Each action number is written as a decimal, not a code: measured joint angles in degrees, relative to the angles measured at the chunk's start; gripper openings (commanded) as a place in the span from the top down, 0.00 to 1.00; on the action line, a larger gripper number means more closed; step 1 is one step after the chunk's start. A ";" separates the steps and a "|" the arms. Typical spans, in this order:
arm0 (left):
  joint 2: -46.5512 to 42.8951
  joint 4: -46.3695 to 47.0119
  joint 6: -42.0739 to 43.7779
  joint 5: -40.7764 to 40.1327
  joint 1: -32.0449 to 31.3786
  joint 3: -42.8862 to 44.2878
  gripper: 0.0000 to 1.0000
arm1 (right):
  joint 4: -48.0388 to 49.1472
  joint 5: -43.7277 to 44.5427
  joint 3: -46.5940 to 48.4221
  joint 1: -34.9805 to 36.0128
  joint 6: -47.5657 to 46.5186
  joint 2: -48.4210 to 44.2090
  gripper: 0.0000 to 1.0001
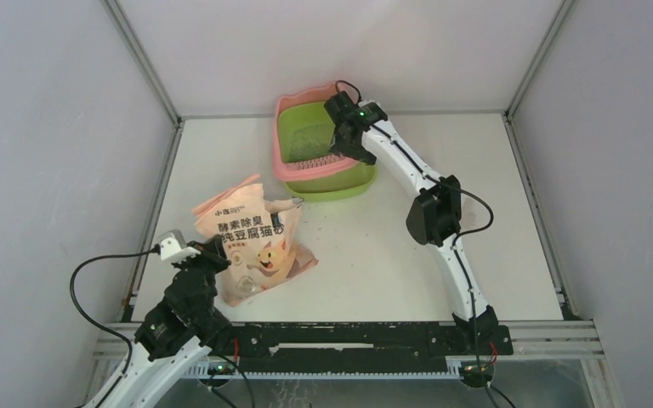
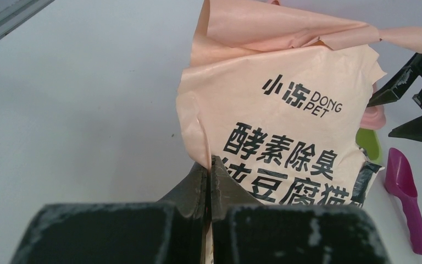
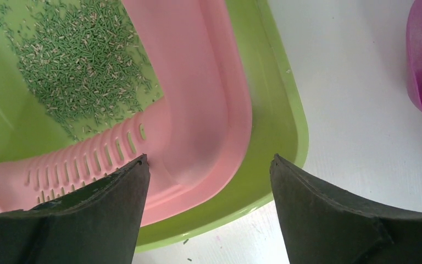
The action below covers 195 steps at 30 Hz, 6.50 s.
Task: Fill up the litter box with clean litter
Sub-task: Move the litter box to the center of the board, then move the spatula to the center of the board.
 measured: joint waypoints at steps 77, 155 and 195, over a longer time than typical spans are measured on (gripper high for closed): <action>0.00 2.49 0.13 4.74 0.00 0.07 1.00 | 2.62 0.61 -3.93 -4.24 -7.28 -1.68 0.55; 0.00 2.71 0.57 5.16 0.00 0.07 1.00 | 17.99 0.70 -49.11 -9.33 -8.13 -29.83 0.83; 0.00 3.06 0.57 5.18 0.00 0.07 1.00 | 18.73 -4.59 -42.84 -20.39 -17.09 -30.27 0.47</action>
